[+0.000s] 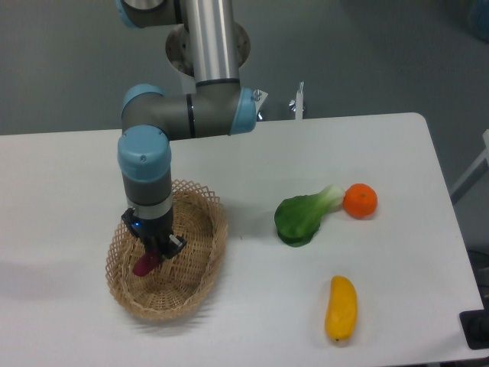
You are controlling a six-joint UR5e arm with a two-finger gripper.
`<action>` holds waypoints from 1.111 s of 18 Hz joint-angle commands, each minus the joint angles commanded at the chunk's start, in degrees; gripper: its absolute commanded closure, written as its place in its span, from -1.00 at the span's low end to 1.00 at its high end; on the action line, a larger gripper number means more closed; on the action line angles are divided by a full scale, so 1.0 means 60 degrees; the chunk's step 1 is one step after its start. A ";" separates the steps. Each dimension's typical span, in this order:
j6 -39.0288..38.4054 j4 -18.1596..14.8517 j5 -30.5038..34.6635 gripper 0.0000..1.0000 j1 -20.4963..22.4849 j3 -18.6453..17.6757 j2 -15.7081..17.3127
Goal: Place the sweet potato in the basket
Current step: 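Open the gripper to release the sweet potato into the basket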
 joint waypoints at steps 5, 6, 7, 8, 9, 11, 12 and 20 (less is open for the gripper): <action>0.0411 0.0015 0.0806 0.20 -0.0308 -0.0177 -0.0029; 0.0411 0.0015 0.0806 0.09 -0.0308 -0.0133 0.0000; 0.0353 0.0044 0.0806 -0.15 -0.0308 -0.0118 0.0029; 0.0309 0.0058 0.0835 -0.73 -0.0293 -0.0075 0.0073; 0.0294 0.0088 0.0835 -1.00 -0.0293 -0.0031 0.0102; 0.0279 0.0146 0.0835 -1.00 -0.0264 -0.0030 0.0321; 0.0279 0.0132 0.0850 -1.00 -0.0249 -0.0016 0.0366; 0.0323 0.0205 0.0835 -1.00 0.0980 0.0759 0.0732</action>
